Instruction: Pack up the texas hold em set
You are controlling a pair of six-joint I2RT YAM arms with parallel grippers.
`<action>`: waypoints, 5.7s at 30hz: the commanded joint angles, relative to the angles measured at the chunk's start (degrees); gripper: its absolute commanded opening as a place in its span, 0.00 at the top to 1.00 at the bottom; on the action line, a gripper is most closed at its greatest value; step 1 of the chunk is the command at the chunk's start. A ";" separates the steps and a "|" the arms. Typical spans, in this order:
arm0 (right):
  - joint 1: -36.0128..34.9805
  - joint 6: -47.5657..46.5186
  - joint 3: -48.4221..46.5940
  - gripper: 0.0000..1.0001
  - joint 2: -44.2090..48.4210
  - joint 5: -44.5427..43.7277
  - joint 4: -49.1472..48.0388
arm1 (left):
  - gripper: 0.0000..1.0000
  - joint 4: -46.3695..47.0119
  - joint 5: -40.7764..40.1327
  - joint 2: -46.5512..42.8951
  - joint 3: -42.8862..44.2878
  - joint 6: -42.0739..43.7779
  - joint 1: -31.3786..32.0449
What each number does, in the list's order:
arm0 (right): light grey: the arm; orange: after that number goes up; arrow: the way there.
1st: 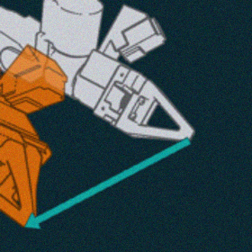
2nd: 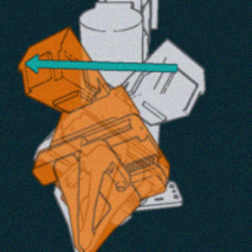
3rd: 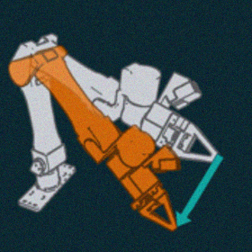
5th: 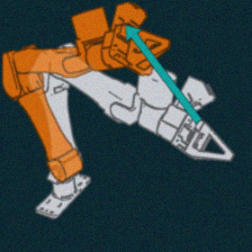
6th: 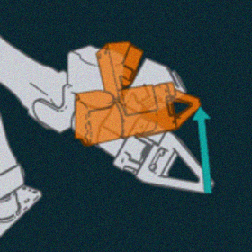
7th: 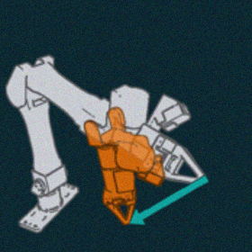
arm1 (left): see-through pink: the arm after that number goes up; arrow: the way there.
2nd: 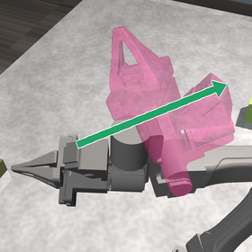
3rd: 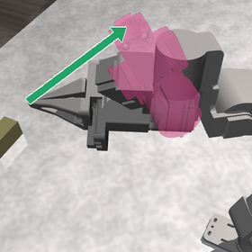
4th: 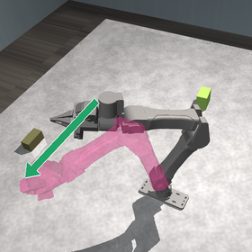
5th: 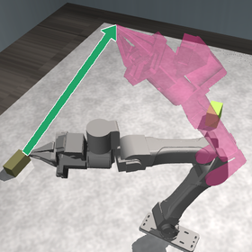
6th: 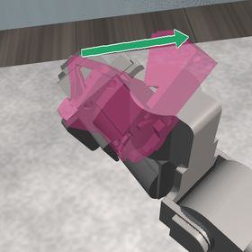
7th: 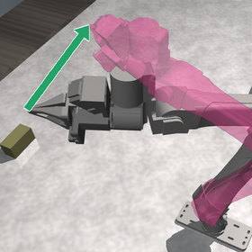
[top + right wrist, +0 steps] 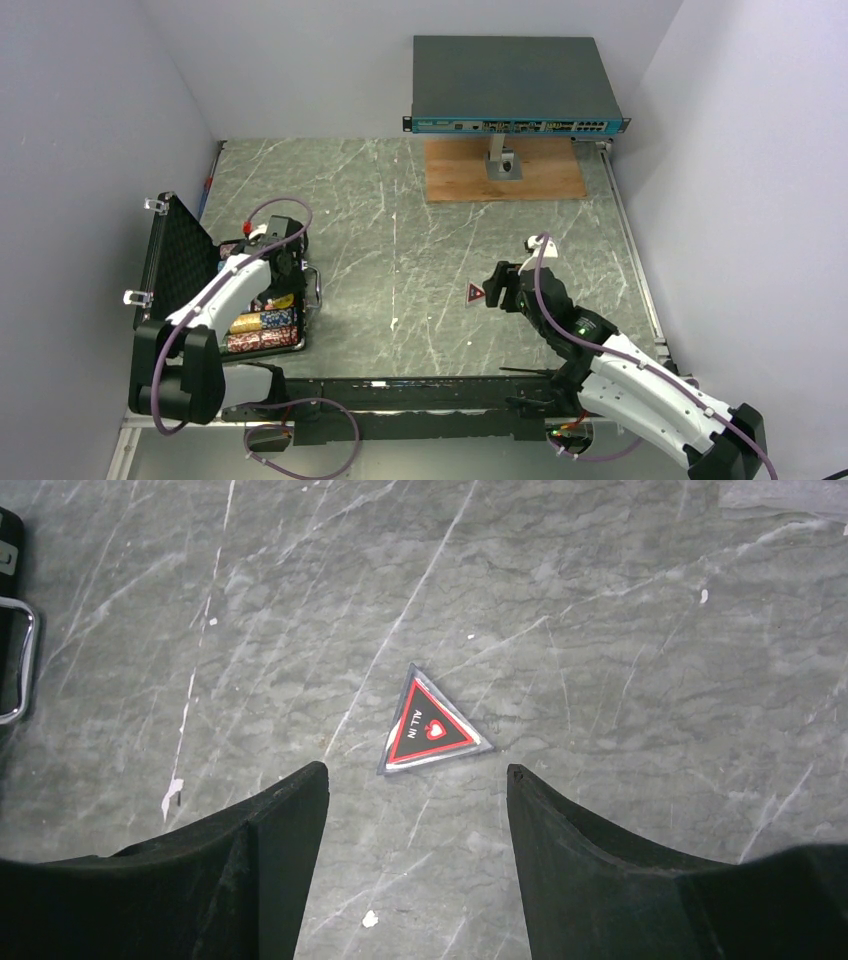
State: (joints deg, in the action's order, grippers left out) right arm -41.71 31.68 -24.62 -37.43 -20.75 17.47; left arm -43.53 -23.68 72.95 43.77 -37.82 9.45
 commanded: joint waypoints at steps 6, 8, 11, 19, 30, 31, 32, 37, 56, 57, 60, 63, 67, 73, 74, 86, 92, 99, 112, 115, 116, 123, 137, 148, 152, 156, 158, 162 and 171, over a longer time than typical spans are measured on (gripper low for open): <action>0.21 -1.03 -2.71 0.31 -4.41 2.69 -2.36 | 0.11 -7.93 1.90 -11.58 4.42 0.01 -0.36; 0.36 -0.70 -3.58 0.30 -6.98 4.00 -2.10 | 0.11 -8.74 4.42 -14.84 4.77 0.38 -0.31; 1.66 0.02 -5.30 0.16 -12.62 7.42 -2.07 | 0.10 -7.15 13.36 -20.43 3.44 2.76 -0.27; 15.58 -0.46 -8.88 0.06 -30.49 24.49 -4.43 | 0.01 8.93 38.53 -34.52 -10.60 -1.37 8.70; 22.30 2.60 -5.06 0.15 -35.64 36.99 -12.29 | 0.02 11.14 25.70 -27.79 -11.22 -9.48 32.76; 22.29 3.09 -4.69 0.17 -36.44 37.68 -13.74 | 0.02 11.06 24.58 -26.57 -10.65 -9.85 33.90; 22.25 3.69 -4.49 0.18 -37.07 38.59 -14.65 | 0.02 10.87 23.96 -25.34 -10.06 -10.32 34.98; 17.18 7.80 -4.90 0.25 -43.97 43.61 -24.01 | 0.02 9.36 19.32 -20.32 -6.36 -11.80 39.94; 4.89 0.66 -5.38 0.26 -25.04 20.07 -10.95 | 0.01 10.29 11.81 -8.93 2.36 -11.65 41.77; 5.33 0.83 -4.73 0.26 -22.49 17.87 -9.57 | 0.01 9.10 11.57 -5.68 4.71 -12.31 41.71; 6.01 1.35 -3.00 0.25 -14.71 13.07 -6.15 | 0.01 3.40 9.89 4.72 13.42 -17.84 41.85; 6.57 1.62 -1.90 0.25 -8.35 10.01 -4.13 | 0.01 0.95 10.20 13.52 21.04 -21.79 41.90; 7.07 1.31 -1.41 0.25 -3.70 8.35 -2.49 | 0.01 -7.46 11.15 26.02 33.38 -30.26 41.85; 7.34 0.75 -1.02 0.24 -3.00 8.24 -1.92 | 0.01 -16.56 14.54 39.47 49.32 -37.53 41.95; 7.41 0.67 -1.04 0.25 -3.02 8.47 -1.87 | 0.00 -16.63 14.27 40.17 49.88 -38.77 41.95; 8.01 -0.08 0.11 0.25 -0.08 9.43 -2.62 | 0.01 -11.18 17.37 42.46 44.30 -49.57 40.37; 8.01 -0.22 0.25 0.25 -0.19 10.08 -2.79 | 0.05 -11.15 16.35 45.07 46.50 -49.36 39.53; 8.30 -0.30 0.37 0.25 -0.51 10.38 -3.06 | 0.08 -14.52 16.56 49.44 50.26 -49.69 39.27; 8.66 -0.30 0.63 0.25 -1.07 11.08 -3.51 | 0.14 -14.92 17.06 50.62 50.37 -51.10 37.23; 8.65 -0.30 0.63 0.24 -1.02 11.14 -3.50 | 0.14 -14.73 17.75 51.07 50.28 -51.26 36.98; 8.67 -0.30 0.63 0.24 -1.06 11.21 -3.54 | 0.15 -14.67 17.79 51.17 50.16 -51.34 36.90; 8.81 -0.37 0.59 0.25 -1.24 11.59 -3.59 | 0.18 -13.29 18.44 51.42 48.60 -51.52 36.74; 9.14 -0.49 0.63 0.25 -1.02 12.05 -3.53 | 0.52 -13.60 14.05 48.84 45.85 -48.57 36.43; 9.49 -0.56 0.41 0.25 -1.74 12.40 -3.50 | 0.77 -16.53 4.18 38.31 41.06 -43.13 36.35; 9.53 -0.56 0.24 0.25 -2.15 12.49 -3.43 | 0.84 -19.46 0.76 33.23 39.36 -42.57 35.42; 9.55 -0.57 0.01 0.25 -2.46 12.74 -3.32 | 0.92 -20.06 -0.75 26.12 33.69 -42.05 32.28; 9.59 -0.58 0.00 0.25 -2.57 12.81 -3.31 | 0.96 -19.79 -1.30 21.16 29.41 -41.79 30.04; 9.55 -0.82 -0.25 0.25 -3.76 13.16 -3.64 | 1.00 -17.66 -1.03 12.34 22.12 -38.85 23.76; 9.70 -0.83 -0.94 0.25 -6.00 13.49 -3.56 | 1.00 -16.42 -4.25 -2.18 11.14 -31.74 11.12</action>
State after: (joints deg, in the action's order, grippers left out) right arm -32.27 31.46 -23.94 -43.18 -8.23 16.25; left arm -60.71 -24.88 75.53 57.34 -74.46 25.17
